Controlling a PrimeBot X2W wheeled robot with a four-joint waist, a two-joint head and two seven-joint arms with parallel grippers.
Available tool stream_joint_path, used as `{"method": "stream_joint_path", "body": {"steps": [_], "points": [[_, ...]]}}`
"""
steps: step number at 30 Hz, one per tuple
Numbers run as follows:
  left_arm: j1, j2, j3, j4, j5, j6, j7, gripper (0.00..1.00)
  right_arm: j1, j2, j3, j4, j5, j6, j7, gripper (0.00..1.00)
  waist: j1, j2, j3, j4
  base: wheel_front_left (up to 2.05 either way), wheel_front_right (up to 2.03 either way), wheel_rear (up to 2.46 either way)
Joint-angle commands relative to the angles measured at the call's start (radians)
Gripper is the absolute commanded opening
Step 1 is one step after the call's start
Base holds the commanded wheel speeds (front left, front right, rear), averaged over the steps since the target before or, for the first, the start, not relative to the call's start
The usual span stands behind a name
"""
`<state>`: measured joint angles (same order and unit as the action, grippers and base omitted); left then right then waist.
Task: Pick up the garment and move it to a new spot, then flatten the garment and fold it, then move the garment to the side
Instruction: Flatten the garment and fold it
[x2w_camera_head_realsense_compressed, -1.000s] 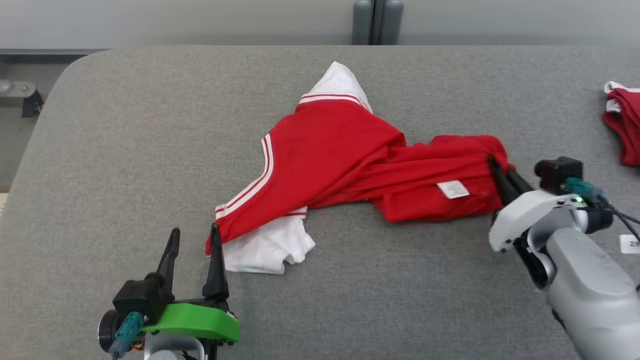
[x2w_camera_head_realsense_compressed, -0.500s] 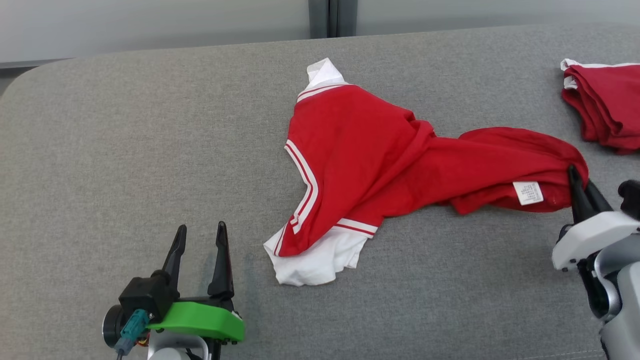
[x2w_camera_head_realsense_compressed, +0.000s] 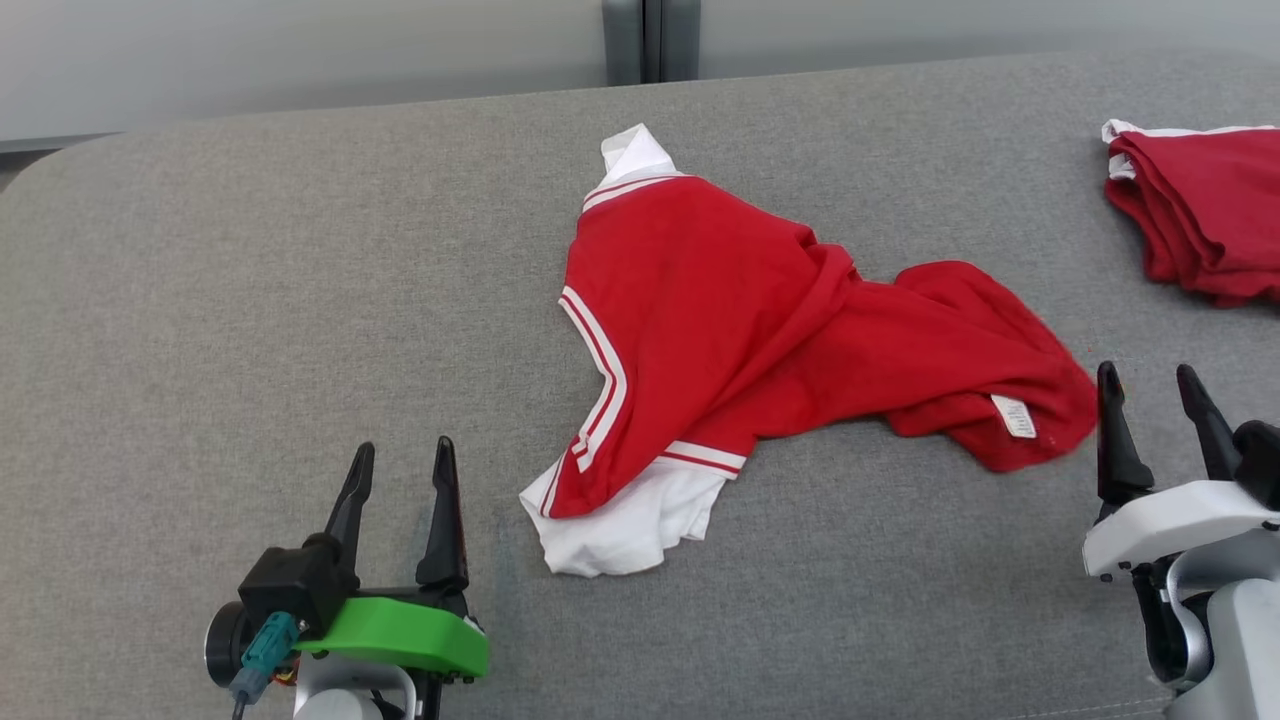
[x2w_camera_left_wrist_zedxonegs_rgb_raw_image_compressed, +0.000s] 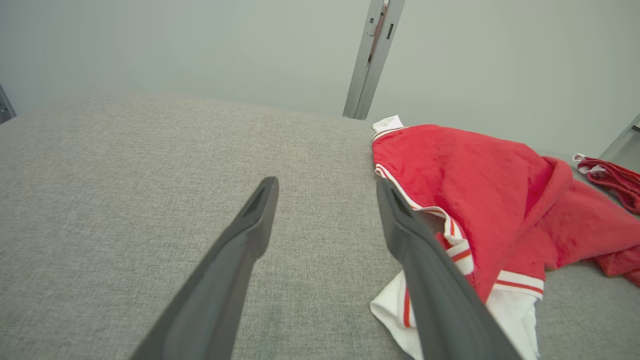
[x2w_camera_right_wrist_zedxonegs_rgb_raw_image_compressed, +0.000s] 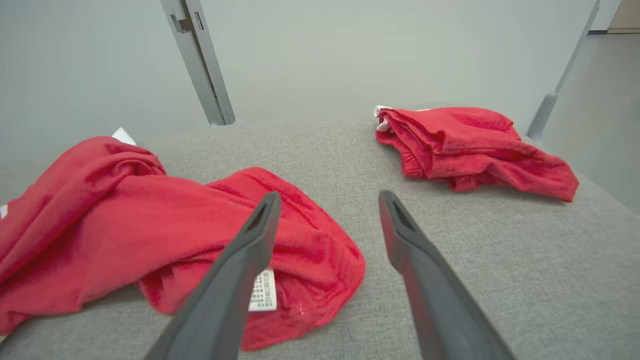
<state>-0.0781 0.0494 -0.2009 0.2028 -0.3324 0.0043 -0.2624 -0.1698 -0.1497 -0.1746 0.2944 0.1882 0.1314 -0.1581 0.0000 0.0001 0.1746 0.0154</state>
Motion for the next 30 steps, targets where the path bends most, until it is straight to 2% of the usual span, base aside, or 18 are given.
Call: {"method": "stream_joint_path", "body": {"steps": [1, 7, 16, 20, 27, 28, 29, 30], "points": [[-0.002, 0.002, 0.000, 0.002, 0.005, -0.002, -0.003, 1.00, -0.002, 0.001, -0.007, -0.020, -0.010, -0.002, -0.012, 1.00, 0.0000, -0.0001, -0.012, -0.003, 0.00, 0.00, 0.00], [0.017, 0.002, -0.029, 0.013, 0.003, -0.023, -0.003, 1.00, 0.015, 0.030, -0.006, -0.123, -0.039, -0.002, -0.023, 1.00, 0.0000, -0.0001, -0.043, -0.008, 0.00, 0.00, 0.00], [-0.048, 0.003, -0.207, 0.179, 0.015, -0.099, 0.032, 1.00, 0.035, 0.073, 0.071, -0.180, -0.041, -0.002, -0.008, 1.00, 0.0000, -0.0001, -0.048, -0.029, 0.00, 0.00, 0.00], [-0.097, 0.003, -0.239, 0.234, 0.010, -0.109, 0.055, 1.00, 0.033, 0.081, 0.091, -0.175, -0.040, -0.002, -0.013, 1.00, 0.0000, -0.0001, -0.036, -0.049, 0.00, 0.00, 0.00], [-0.176, 0.005, -0.232, 0.338, 0.000, -0.093, 0.083, 1.00, 0.025, 0.087, 0.101, -0.159, -0.049, -0.002, -0.022, 1.00, 0.0000, -0.0001, -0.016, -0.084, 0.00, 0.00, 0.00], [-0.188, 0.004, -0.235, 0.352, -0.004, -0.095, 0.084, 0.92, 0.025, 0.088, 0.100, -0.156, -0.049, -0.002, -0.024, 1.00, 0.0000, -0.0001, -0.014, -0.088, 0.00, 0.00, 0.00], [-0.198, 0.004, -0.236, 0.362, -0.008, -0.097, 0.084, 0.52, 0.026, 0.088, 0.098, -0.154, -0.049, -0.002, -0.024, 1.00, 0.0000, -0.0001, -0.013, -0.091, 0.00, 0.00, 0.00], [-0.209, 0.004, -0.240, 0.372, -0.012, -0.101, 0.080, 0.30, 0.028, 0.089, 0.097, -0.151, -0.049, -0.002, -0.027, 1.00, 0.0000, -0.0001, -0.012, -0.094, 0.00, 0.00, 0.00]]}}
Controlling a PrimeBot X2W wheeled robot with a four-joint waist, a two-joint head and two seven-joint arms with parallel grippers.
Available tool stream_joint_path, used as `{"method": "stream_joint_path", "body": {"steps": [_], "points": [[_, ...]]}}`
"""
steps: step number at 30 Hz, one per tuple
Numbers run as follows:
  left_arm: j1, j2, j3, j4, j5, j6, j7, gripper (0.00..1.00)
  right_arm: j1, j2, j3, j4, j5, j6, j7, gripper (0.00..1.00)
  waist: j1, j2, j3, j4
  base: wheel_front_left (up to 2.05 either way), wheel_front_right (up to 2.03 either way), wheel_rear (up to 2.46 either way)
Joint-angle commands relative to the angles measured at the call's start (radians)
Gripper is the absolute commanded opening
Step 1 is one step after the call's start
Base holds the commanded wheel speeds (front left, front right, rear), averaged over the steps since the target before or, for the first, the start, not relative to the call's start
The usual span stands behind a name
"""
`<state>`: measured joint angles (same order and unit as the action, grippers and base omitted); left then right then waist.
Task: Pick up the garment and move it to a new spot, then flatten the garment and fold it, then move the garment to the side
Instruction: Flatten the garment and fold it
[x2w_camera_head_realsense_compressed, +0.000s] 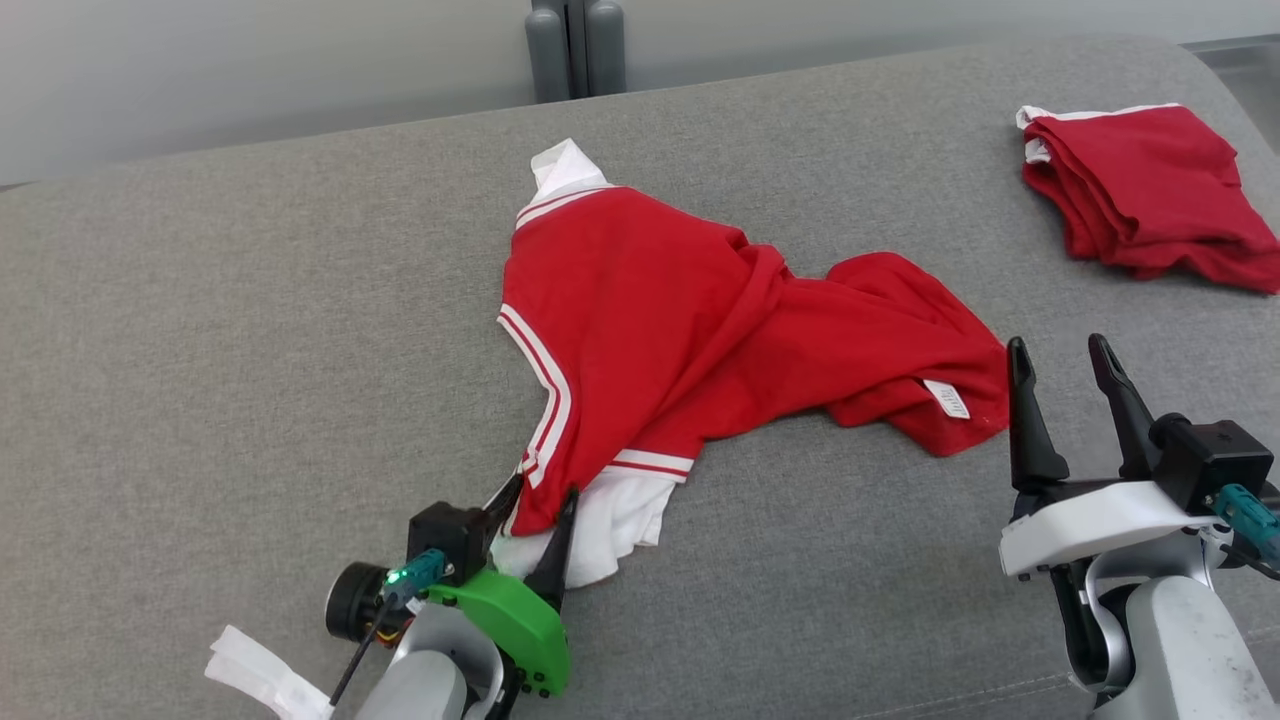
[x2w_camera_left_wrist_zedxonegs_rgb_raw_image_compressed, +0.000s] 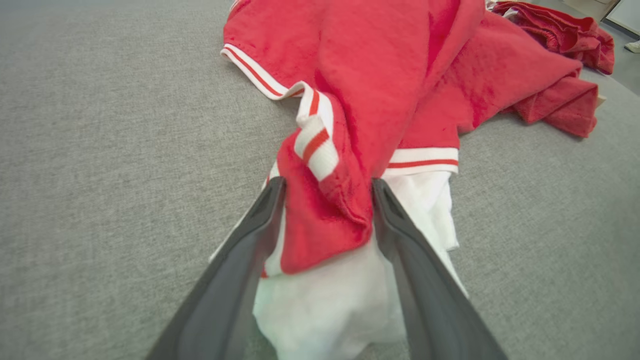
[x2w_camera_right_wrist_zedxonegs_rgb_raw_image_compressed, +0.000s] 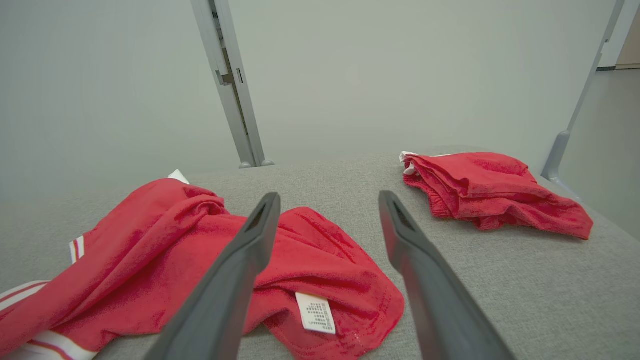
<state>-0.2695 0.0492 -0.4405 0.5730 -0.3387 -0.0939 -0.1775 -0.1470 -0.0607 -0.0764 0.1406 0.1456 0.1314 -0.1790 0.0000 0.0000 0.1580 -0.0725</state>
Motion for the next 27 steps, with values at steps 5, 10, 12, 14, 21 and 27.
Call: {"method": "stream_joint_path", "body": {"steps": [5, 10, 12, 14, 21, 27], "points": [[-0.069, 0.004, 0.024, 0.001, -0.042, 0.011, -0.050, 0.00, 0.013, 0.004, -0.012, 0.019, -0.003, -0.002, -0.016, 1.00, 0.0000, 0.0000, 0.004, -0.010, 0.00, 0.00, 0.00], [-0.127, 0.034, 0.098, -0.017, -0.077, 0.044, -0.069, 0.00, 0.011, 0.006, -0.022, 0.025, -0.005, -0.002, -0.021, 1.00, 0.0000, 0.0000, 0.018, -0.010, 0.00, 0.00, 0.00], [-0.159, 0.056, 0.131, -0.019, -0.087, 0.055, -0.068, 0.00, 0.001, 0.007, -0.020, 0.027, -0.008, -0.002, -0.023, 1.00, 0.0000, 0.0000, 0.031, -0.016, 0.00, 0.00, 0.00], [-0.189, 0.077, 0.166, -0.010, -0.111, 0.064, -0.061, 0.00, -0.009, 0.007, -0.020, 0.028, -0.009, -0.002, -0.026, 1.00, 0.0000, 0.0000, 0.048, -0.024, 0.00, 0.00, 0.00], [-0.277, 0.170, 0.265, 0.072, -0.154, 0.093, -0.049, 0.00, -0.034, 0.009, -0.033, 0.034, -0.014, -0.002, -0.036, 1.00, 0.0000, 0.0000, 0.117, -0.062, 0.00, 0.00, 0.00], [-0.290, 0.214, 0.307, 0.147, -0.185, 0.100, -0.048, 0.00, -0.048, 0.009, -0.043, 0.048, -0.016, -0.002, -0.054, 1.00, 0.0000, 0.0000, 0.145, -0.075, 0.00, 0.00, 0.00]]}}
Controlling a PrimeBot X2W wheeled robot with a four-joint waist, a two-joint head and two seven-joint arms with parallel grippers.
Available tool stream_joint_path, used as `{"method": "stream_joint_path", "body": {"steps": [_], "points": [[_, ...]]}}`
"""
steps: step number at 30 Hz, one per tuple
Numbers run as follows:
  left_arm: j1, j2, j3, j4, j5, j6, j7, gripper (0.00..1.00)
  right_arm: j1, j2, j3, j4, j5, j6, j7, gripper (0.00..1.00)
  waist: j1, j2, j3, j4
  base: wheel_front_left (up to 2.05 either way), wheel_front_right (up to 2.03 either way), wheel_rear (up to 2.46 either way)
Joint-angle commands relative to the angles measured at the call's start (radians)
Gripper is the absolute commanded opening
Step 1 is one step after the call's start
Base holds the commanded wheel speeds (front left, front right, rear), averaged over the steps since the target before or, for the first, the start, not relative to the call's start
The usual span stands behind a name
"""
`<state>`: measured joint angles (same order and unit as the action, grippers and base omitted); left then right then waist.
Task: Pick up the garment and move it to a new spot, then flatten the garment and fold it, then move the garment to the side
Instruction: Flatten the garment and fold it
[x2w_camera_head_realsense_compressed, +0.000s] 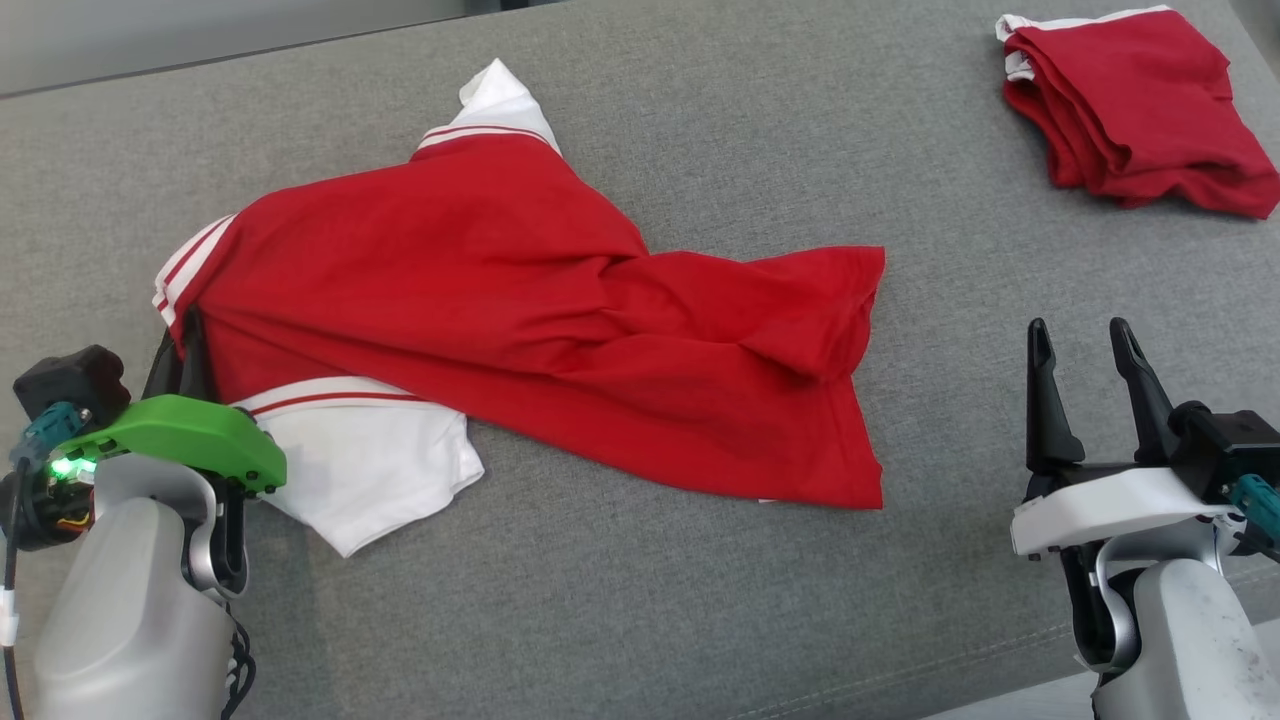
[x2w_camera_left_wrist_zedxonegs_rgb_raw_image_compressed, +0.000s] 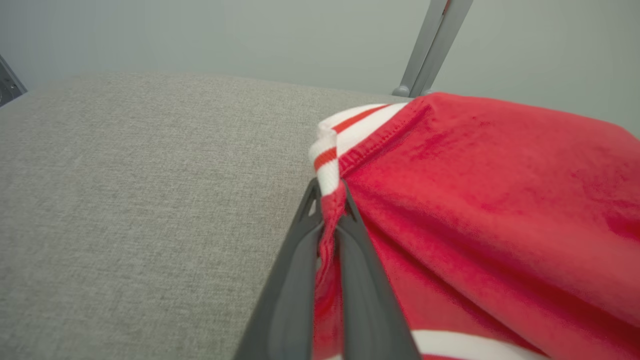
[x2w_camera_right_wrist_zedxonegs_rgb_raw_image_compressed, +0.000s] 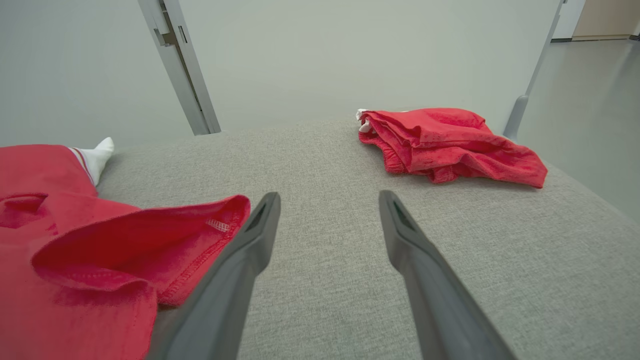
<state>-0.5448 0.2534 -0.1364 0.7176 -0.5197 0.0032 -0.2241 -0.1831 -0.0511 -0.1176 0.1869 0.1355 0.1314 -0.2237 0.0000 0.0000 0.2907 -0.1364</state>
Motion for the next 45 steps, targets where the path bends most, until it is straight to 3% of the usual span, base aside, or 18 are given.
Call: {"method": "stream_joint_path", "body": {"steps": [1, 4, 7, 14, 28, 38, 45], "points": [[-0.015, 0.011, 0.005, 0.012, -0.008, 0.002, -0.002, 0.00, -0.012, 0.000, -0.003, 0.005, -0.007, -0.002, -0.010, 1.00, 0.0000, 0.0000, 0.013, -0.011, 0.00, 0.00, 0.00], [-0.014, 0.002, 0.003, 0.037, -0.009, -0.002, -0.010, 0.04, -0.016, 0.000, -0.005, 0.016, -0.004, -0.002, -0.015, 1.00, 0.0000, 0.0000, 0.007, -0.002, 0.00, 0.00, 0.00], [-0.007, -0.011, -0.007, 0.048, 0.003, -0.001, -0.021, 1.00, -0.022, 0.000, 0.002, 0.026, -0.002, -0.002, -0.017, 1.00, 0.0000, 0.0000, -0.008, 0.011, 0.00, 0.00, 0.00], [0.058, -0.049, -0.013, -0.013, 0.035, -0.013, -0.041, 1.00, -0.025, 0.000, 0.003, 0.038, -0.023, -0.002, -0.012, 1.00, 0.0000, 0.0000, -0.071, 0.053, 0.00, 0.00, 0.00], [0.375, -0.173, 0.034, -0.410, 0.162, -0.035, -0.041, 1.00, -0.047, -0.002, 0.011, 0.065, -0.019, -0.002, 0.037, 1.00, 0.0000, 0.0000, -0.128, 0.135, 0.00, 0.00, 0.00], [0.388, -0.200, -0.031, -0.479, 0.190, -0.039, -0.041, 1.00, -0.277, -0.090, 0.027, 0.294, -0.007, -0.002, 0.212, 1.00, 0.0000, 0.0000, -0.051, 0.199, 0.00, 0.00, 0.00], [0.387, -0.202, -0.075, -0.473, 0.158, -0.022, -0.041, 1.00, -0.345, -0.147, 0.120, 0.490, 0.080, -0.002, 0.391, 1.00, 0.0000, 0.0000, -0.046, 0.250, 0.00, 0.00, 0.00]]}}
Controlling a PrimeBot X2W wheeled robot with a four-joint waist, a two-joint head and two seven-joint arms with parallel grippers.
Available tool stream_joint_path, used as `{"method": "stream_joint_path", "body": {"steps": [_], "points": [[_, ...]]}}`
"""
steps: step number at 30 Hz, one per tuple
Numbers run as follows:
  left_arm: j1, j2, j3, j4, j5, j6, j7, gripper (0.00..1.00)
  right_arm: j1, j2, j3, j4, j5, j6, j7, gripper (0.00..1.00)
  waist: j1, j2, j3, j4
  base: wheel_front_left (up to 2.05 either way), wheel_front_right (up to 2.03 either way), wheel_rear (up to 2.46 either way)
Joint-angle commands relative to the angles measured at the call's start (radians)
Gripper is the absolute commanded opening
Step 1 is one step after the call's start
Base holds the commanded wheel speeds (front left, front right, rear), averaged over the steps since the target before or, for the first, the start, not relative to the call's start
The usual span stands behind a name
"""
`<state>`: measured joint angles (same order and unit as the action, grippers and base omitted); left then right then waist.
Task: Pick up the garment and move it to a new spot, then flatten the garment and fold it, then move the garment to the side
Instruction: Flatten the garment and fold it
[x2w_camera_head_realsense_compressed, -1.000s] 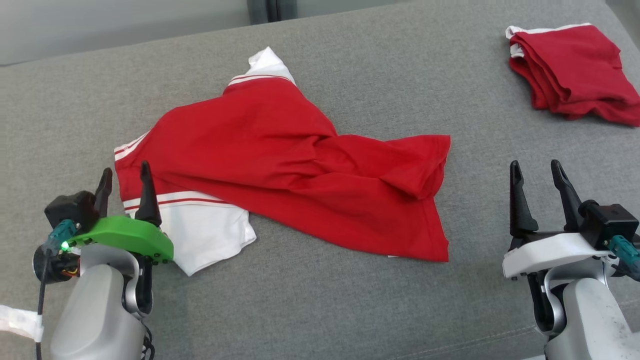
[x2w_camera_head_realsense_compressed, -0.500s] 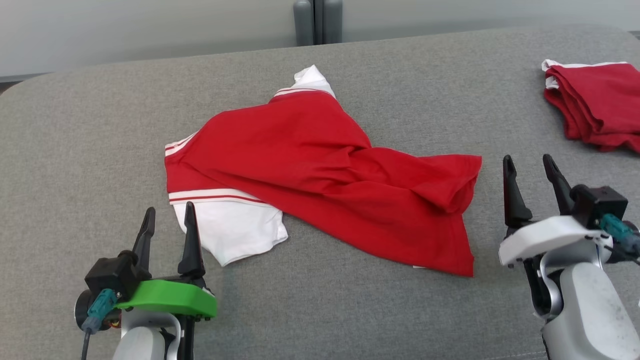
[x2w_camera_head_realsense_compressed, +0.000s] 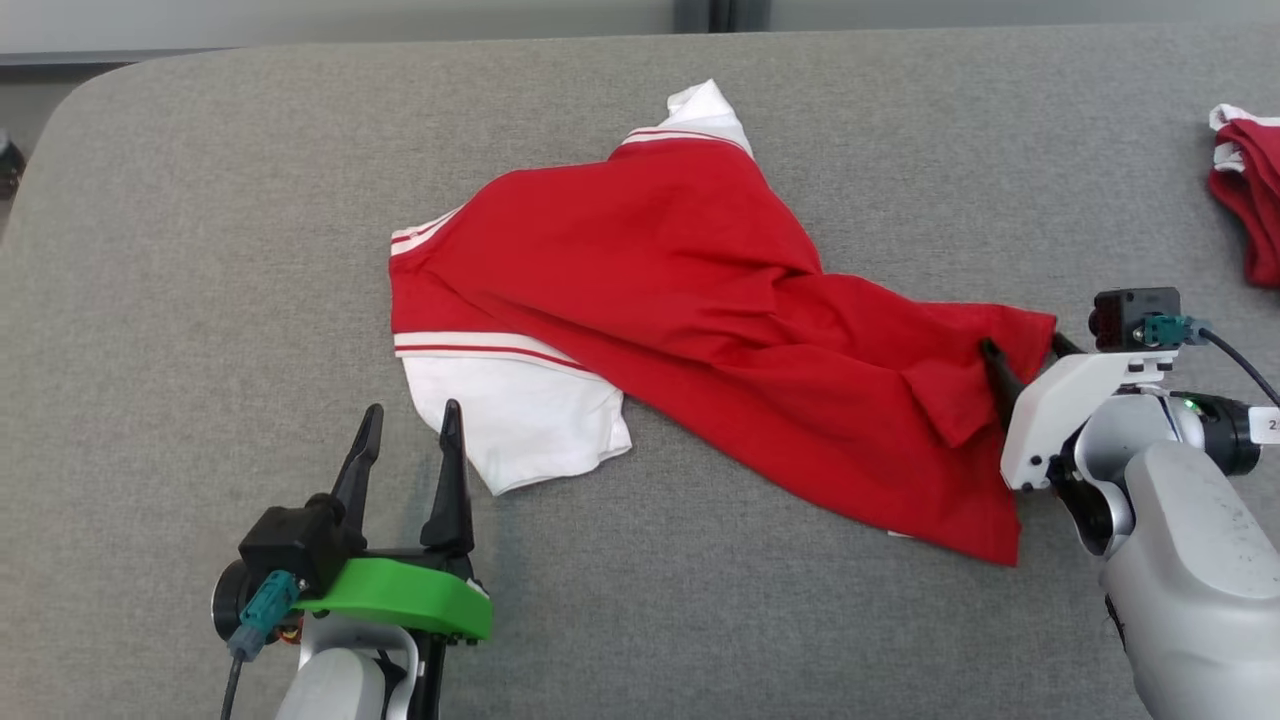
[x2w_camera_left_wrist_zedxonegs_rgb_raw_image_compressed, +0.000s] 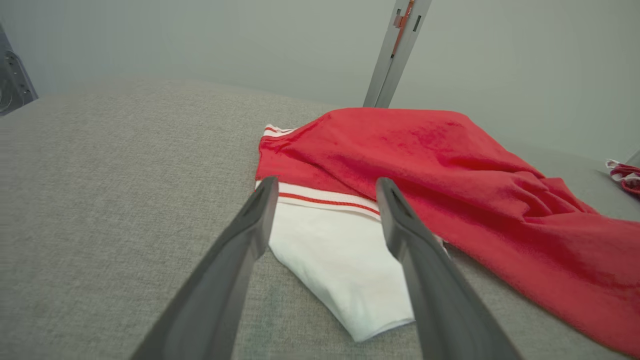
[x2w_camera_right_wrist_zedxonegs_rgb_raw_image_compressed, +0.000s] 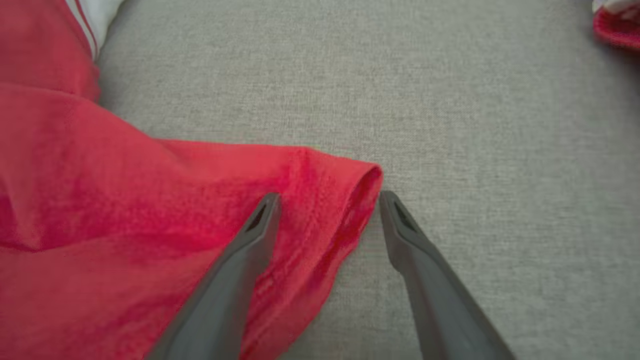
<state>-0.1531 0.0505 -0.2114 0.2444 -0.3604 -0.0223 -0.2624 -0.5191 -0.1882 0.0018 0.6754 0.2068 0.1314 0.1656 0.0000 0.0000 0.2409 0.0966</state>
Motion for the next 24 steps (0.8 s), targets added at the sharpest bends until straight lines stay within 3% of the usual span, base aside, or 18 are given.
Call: {"method": "stream_joint_path", "body": {"steps": [1, 3, 4, 5, 6, 7, 18, 24], "points": [[-0.002, 0.001, -0.001, 0.000, -0.004, 0.005, -0.003, 1.00, -0.009, -0.012, 0.007, 0.012, 0.021, -0.002, 0.013, 1.00, 0.0000, 0.0000, 0.002, 0.019, 0.00, 0.00, 0.00], [0.006, 0.001, -0.003, -0.001, -0.006, 0.011, -0.003, 1.00, -0.001, -0.020, 0.031, 0.042, 0.051, -0.002, 0.044, 1.00, 0.0000, 0.0000, -0.006, 0.023, 0.00, 0.00, 0.00], [0.009, 0.001, -0.003, -0.002, -0.007, 0.013, -0.003, 1.00, 0.004, -0.023, 0.042, 0.051, 0.066, -0.002, 0.050, 0.65, 0.0000, 0.0000, -0.010, 0.023, 0.00, 0.00, 0.00], [0.010, 0.001, -0.003, -0.002, -0.007, 0.013, -0.003, 1.00, 0.005, -0.025, 0.049, 0.054, 0.073, -0.002, 0.052, 0.44, 0.0000, 0.0000, -0.012, 0.024, 0.00, 0.00, 0.00], [0.012, 0.001, -0.004, -0.003, -0.007, 0.014, -0.003, 1.00, 0.007, -0.030, 0.058, 0.057, 0.081, -0.002, 0.048, 0.13, 0.0000, 0.0000, -0.015, 0.024, 0.00, 0.00, 0.00], [0.015, 0.001, -0.005, -0.004, -0.007, 0.015, -0.003, 1.00, 0.006, -0.035, 0.066, 0.056, 0.088, -0.002, 0.037, 0.00, 0.0000, 0.0000, -0.019, 0.023, 0.00, 0.00, 0.00], [0.020, 0.001, -0.035, -0.018, -0.014, 0.020, -0.003, 1.00, -0.144, -0.119, 0.108, -0.001, 0.036, -0.002, -0.110, 0.00, 0.0000, 0.0000, -0.027, 0.038, 0.00, 0.00, 0.00], [0.007, 0.001, -0.061, -0.037, -0.031, 0.025, -0.003, 1.00, -0.292, -0.188, 0.119, -0.001, -0.043, -0.002, -0.114, 0.00, 0.0000, 0.0000, -0.003, 0.079, 0.00, 0.00, 0.00]]}}
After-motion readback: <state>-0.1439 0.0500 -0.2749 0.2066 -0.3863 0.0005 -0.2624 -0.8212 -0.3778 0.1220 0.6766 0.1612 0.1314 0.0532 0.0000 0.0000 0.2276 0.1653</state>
